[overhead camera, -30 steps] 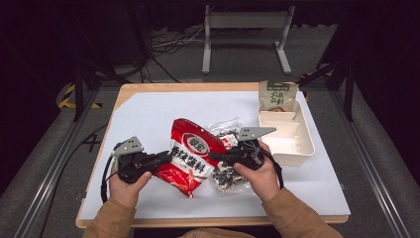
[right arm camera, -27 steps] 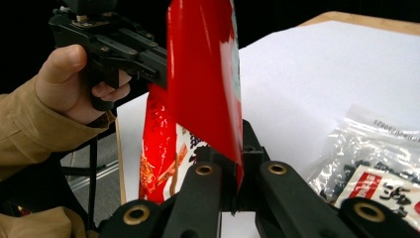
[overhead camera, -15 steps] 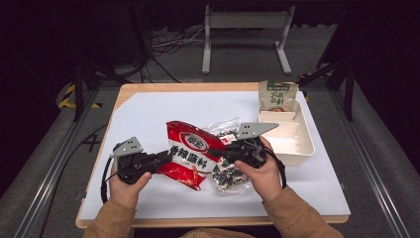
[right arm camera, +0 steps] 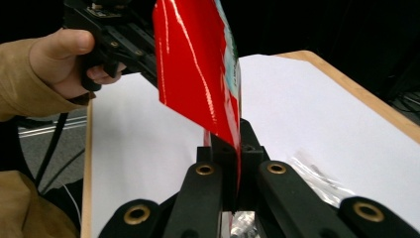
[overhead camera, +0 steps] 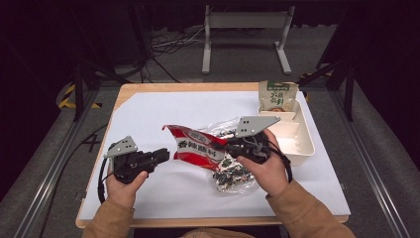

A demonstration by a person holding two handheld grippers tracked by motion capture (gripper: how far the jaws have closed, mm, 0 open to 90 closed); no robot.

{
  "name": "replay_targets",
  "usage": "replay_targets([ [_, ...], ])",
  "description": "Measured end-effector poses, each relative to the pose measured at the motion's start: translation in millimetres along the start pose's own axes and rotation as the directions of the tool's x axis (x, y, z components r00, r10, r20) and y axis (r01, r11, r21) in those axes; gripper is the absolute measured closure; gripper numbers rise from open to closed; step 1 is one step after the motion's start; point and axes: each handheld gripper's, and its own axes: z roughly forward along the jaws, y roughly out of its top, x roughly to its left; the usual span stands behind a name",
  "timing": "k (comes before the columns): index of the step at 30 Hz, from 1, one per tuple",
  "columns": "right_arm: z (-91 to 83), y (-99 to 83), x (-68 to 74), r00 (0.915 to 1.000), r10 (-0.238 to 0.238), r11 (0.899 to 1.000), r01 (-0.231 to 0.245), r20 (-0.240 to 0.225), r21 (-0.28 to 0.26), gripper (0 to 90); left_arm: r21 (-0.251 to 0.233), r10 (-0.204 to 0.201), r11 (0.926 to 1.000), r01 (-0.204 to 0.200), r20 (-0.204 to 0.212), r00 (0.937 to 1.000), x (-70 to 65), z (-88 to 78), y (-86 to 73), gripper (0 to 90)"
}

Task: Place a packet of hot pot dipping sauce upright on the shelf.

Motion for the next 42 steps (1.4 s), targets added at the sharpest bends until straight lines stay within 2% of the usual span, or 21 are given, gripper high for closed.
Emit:
replay_targets([
  [8,-23.3,5.5,-16.3,0.9995,0.000,1.000,0.000,0.032,-0.001,90.0,0.014,0.015,0.9998,-0.015,-0.019,0.9997,3.4,-2.5,-1.5,73.4],
  [17,-54.9,14.3,-36.8,0.9967,-0.027,0.999,0.025,0.077,0.026,90.0,0.047,0.006,0.9989,-0.005,-0.023,0.9997,13.2,-4.0,-6.0,64.1],
  [22,-71.8,16.3,-47.1,0.9925,-0.036,0.999,0.032,0.117,0.035,90.0,0.059,0.006,0.9982,-0.004,-0.036,0.9993,18.6,-6.5,-7.9,61.5],
  [27,-87.7,15.9,-56.6,0.9879,-0.025,0.999,0.021,0.153,0.028,90.0,0.069,0.001,0.9976,0.003,-0.052,0.9987,24.7,-9.5,-9.9,57.7],
  [37,-108.6,14.8,-74.8,0.9790,-0.014,0.999,0.007,0.204,0.034,90.0,0.067,0.001,0.9977,0.003,-0.062,0.9981,33.1,-16.9,-12.7,53.8],
  [42,-116.9,13.9,-84.2,0.9743,-0.011,0.999,0.003,0.225,0.034,90.0,0.076,0.014,0.9971,-0.009,-0.071,0.9974,36.3,-19.0,-13.0,53.1],
])
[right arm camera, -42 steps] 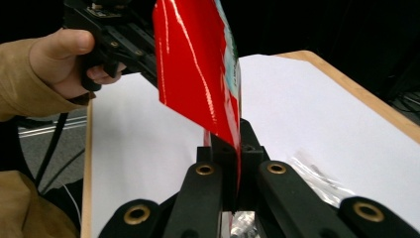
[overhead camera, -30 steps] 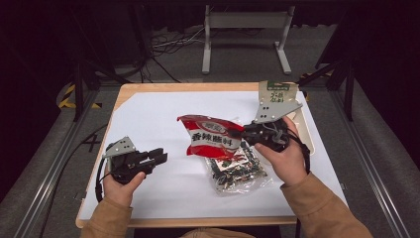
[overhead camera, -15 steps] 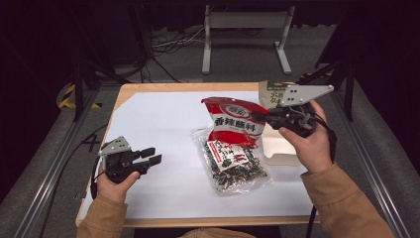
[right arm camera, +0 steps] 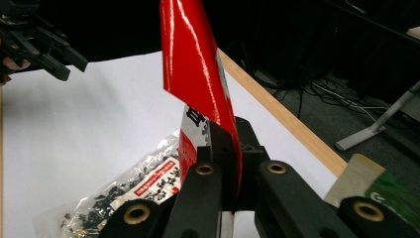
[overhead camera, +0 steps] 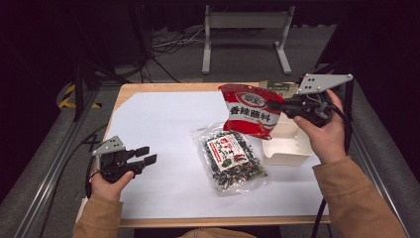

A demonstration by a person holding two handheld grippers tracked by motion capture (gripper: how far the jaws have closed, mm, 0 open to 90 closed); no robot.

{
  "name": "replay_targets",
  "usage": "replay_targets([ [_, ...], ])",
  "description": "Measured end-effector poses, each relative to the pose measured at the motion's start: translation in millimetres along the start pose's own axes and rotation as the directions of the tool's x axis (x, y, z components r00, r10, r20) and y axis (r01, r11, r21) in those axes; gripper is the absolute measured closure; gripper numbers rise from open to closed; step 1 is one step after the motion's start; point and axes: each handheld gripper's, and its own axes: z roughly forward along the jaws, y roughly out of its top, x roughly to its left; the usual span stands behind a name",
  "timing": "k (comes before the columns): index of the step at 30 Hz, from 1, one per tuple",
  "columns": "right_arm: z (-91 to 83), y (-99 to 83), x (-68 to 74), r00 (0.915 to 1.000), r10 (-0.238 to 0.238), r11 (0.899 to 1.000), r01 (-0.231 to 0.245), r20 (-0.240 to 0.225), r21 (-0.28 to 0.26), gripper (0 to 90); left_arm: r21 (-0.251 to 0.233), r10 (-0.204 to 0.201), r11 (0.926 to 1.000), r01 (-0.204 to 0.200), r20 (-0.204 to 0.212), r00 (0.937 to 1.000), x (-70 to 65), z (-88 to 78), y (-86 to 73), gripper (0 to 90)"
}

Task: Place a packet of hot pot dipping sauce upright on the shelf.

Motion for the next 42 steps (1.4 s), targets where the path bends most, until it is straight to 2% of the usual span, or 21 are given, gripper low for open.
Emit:
replay_targets([
  [7,-7.8,-1.8,-14.7,0.9993,-0.007,1.000,0.007,0.037,0.002,90.0,0.003,-0.015,0.9999,0.015,-0.006,0.9999,2.5,-0.4,-1.8,52.5],
  [21,-15.6,-5.2,-44.2,0.9964,-0.025,1.000,0.024,0.081,0.010,90.0,0.013,-0.004,0.9999,0.004,-0.011,0.9999,4.2,-0.4,-2.6,51.5],
  [28,-17.7,-7.6,-56.7,0.9940,-0.039,0.999,0.037,0.102,0.023,90.0,0.016,-0.012,0.9998,0.012,-0.006,0.9999,3.3,-0.2,-3.2,51.6],
  [35,-20.0,-12.1,-67.8,0.9907,-0.034,0.999,0.029,0.131,0.040,90.0,0.016,-0.004,0.9999,0.004,-0.011,0.9999,3.6,0.3,-3.2,51.6],
  [42,-21.5,-23.3,-85.7,0.9873,-0.028,0.999,0.020,0.157,0.047,90.0,0.020,0.001,0.9998,0.000,-0.013,0.9999,3.9,0.8,-3.4,51.5],
])
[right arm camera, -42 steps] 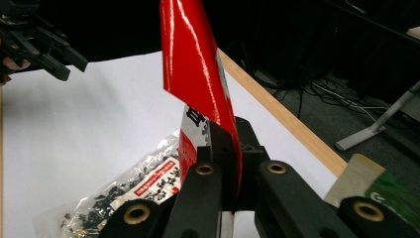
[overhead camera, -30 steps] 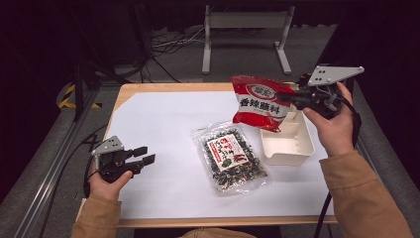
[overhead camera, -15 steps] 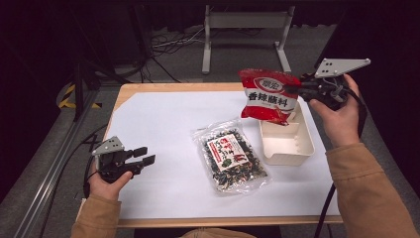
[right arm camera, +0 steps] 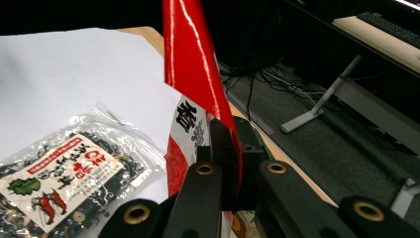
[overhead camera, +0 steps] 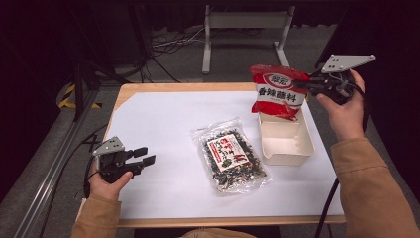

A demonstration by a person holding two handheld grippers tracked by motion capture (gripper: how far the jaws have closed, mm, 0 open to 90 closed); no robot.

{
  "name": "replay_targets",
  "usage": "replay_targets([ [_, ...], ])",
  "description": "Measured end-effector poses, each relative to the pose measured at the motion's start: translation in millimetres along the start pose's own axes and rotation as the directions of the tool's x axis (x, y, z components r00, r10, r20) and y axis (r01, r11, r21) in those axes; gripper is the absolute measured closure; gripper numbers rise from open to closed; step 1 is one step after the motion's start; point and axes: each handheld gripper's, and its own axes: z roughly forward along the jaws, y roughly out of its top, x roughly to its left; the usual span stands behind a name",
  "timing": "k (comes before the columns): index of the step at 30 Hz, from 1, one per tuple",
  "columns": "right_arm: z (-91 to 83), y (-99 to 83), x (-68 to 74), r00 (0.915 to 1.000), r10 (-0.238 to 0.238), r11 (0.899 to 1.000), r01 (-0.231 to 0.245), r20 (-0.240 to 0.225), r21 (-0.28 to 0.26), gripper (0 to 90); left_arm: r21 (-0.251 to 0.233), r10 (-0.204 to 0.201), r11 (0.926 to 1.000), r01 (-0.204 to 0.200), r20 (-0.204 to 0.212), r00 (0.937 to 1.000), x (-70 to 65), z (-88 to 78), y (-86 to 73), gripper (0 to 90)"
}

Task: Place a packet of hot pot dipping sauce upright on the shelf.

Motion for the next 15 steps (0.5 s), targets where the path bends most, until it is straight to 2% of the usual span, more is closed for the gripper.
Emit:
replay_targets([
  [6,3.6,-8.0,-10.6,1.0000,-0.001,1.000,0.001,0.005,0.018,90.0,0.001,0.001,1.0000,-0.001,0.001,1.0000,-0.1,0.1,0.1,51.5],
  [15,9.1,-16.9,-18.2,1.0000,0.002,0.998,-0.002,0.009,0.058,90.0,0.004,0.000,1.0000,0.000,0.001,1.0000,0.1,0.5,-0.2,51.5],
])
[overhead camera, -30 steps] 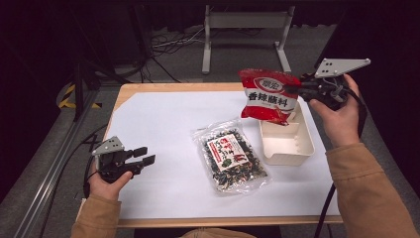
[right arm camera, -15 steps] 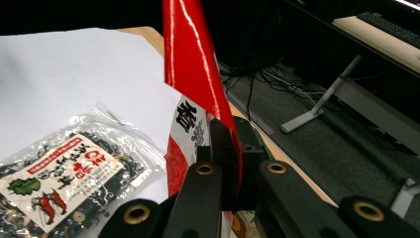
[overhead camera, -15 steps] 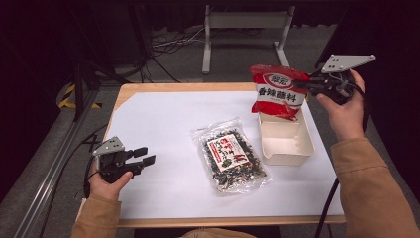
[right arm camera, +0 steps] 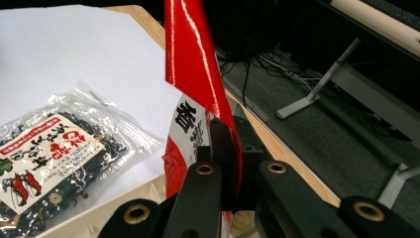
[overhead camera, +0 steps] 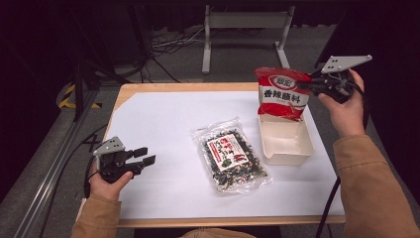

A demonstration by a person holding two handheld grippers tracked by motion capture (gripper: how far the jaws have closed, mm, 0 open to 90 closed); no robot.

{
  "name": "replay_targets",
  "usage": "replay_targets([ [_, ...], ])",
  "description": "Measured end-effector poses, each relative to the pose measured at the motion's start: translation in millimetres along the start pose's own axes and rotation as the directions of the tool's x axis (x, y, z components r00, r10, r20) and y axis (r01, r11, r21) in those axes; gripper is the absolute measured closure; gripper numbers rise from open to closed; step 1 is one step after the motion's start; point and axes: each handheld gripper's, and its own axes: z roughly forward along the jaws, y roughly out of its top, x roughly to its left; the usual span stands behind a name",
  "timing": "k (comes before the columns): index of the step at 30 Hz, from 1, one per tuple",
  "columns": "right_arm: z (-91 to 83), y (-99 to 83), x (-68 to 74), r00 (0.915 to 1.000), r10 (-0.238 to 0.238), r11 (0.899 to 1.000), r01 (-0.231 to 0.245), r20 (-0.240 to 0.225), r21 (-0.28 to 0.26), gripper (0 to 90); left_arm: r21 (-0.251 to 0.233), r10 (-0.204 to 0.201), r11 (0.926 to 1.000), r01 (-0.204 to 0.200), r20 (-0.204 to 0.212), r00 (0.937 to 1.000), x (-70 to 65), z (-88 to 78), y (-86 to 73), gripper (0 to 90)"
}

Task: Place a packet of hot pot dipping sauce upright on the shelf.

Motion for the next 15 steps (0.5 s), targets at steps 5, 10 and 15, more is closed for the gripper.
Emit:
replay_targets([
  [5,6.6,-5.9,-3.7,1.0000,-0.006,1.000,0.006,-0.003,0.021,90.0,0.000,-0.002,1.0000,0.002,-0.001,1.0000,-0.5,0.6,-0.1,51.5],
  [10,15.8,-10.4,-7.5,1.0000,-0.006,0.999,0.006,-0.004,0.041,90.0,0.003,-0.003,1.0000,0.003,0.000,1.0000,-0.7,1.0,-0.2,51.4],
  [15,22.3,-12.9,-9.9,1.0000,-0.006,0.999,0.006,-0.008,0.045,90.0,0.005,-0.008,1.0000,0.008,0.002,1.0000,-0.5,1.3,-0.5,51.4],
])
